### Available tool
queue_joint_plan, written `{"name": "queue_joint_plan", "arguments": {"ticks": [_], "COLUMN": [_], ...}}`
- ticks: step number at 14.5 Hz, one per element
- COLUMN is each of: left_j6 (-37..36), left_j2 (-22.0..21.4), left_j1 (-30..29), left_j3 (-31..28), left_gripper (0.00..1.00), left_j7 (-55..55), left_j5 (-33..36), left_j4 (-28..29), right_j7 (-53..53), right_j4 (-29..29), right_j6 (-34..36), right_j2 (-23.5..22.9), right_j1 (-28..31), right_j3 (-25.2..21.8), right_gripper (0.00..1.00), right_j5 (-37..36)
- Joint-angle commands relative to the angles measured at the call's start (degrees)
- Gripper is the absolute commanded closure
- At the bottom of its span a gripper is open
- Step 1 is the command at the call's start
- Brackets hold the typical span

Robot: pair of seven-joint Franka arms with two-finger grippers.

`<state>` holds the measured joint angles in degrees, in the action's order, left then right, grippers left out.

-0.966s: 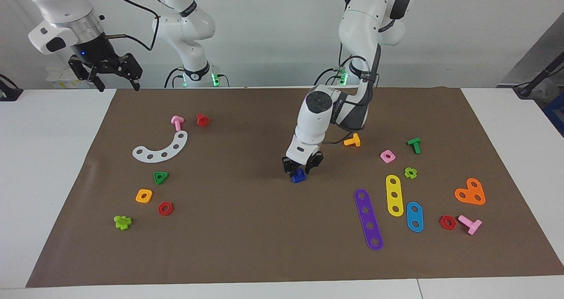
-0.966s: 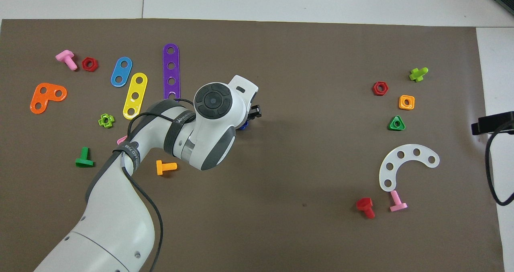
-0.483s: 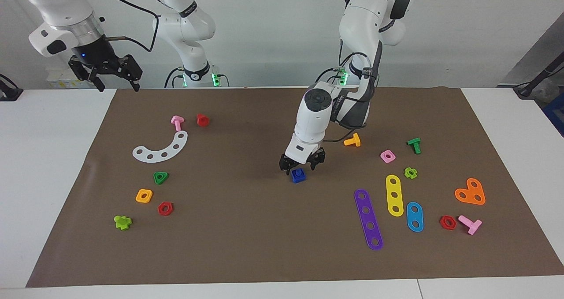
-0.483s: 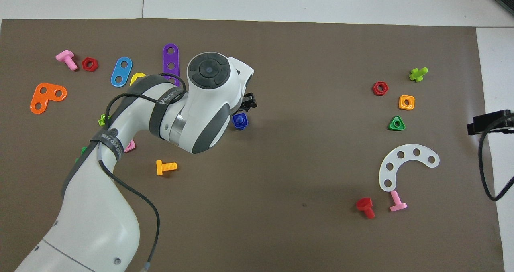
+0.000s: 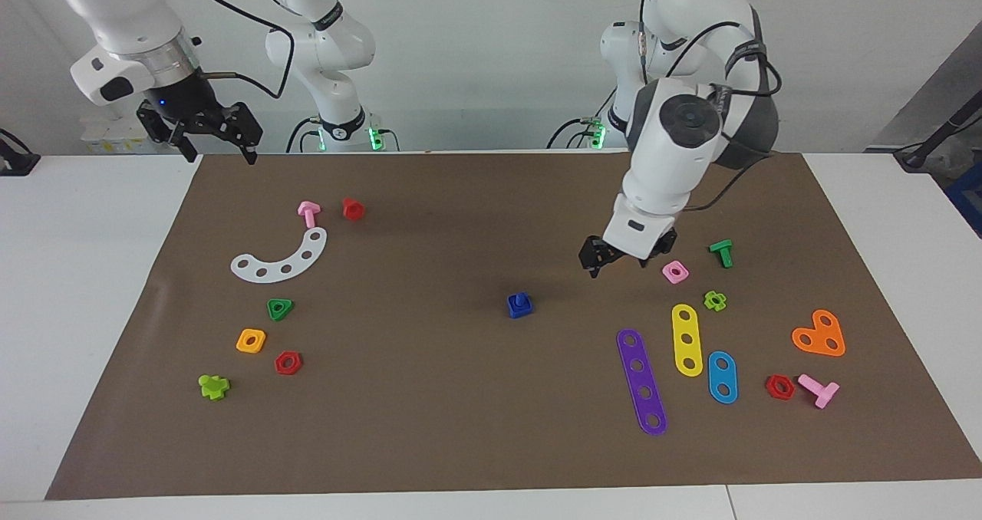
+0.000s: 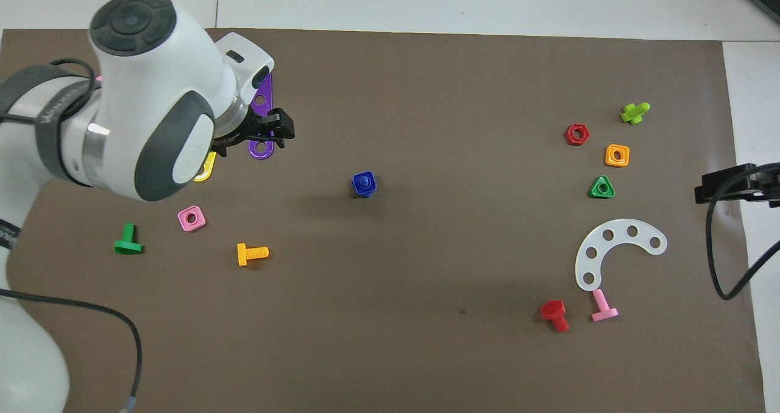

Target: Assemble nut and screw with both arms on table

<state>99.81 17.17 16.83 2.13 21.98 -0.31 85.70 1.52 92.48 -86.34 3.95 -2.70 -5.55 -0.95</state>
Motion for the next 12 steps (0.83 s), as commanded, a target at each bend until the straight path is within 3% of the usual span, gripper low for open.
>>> {"name": "queue_joint_plan", "arguments": {"ticks": [1, 6, 12], "left_j6": [-1.98, -2.77, -2.95], "left_j2": [-5.64, -11.8, -18.39], "left_j1": [-5.48, -17.08, -19.91], "left_j3": [0.33, 0.33, 0.15], "left_gripper": [0.0, 0.0, 0.0], "left_j7": [-11.47, -32.05, -32.09], "left_j5": [-0.22, -0.22, -0.13], "left_j4": [7.26, 13.61, 14.05], "right_j7": [0.59, 0.51, 0.68], "right_j4": [-0.02, 0.51, 0.6], "right_j6": [0.65, 0.56, 0.91], "right_j2": [0.0, 0.44, 0.53], "right_j1": [-0.29, -0.02, -0.29], "right_j3": [-0.6, -0.51, -0.51], "right_gripper": [0.0, 0.0, 0.0], "right_j5": [-0.46, -0.29, -0.29]}}
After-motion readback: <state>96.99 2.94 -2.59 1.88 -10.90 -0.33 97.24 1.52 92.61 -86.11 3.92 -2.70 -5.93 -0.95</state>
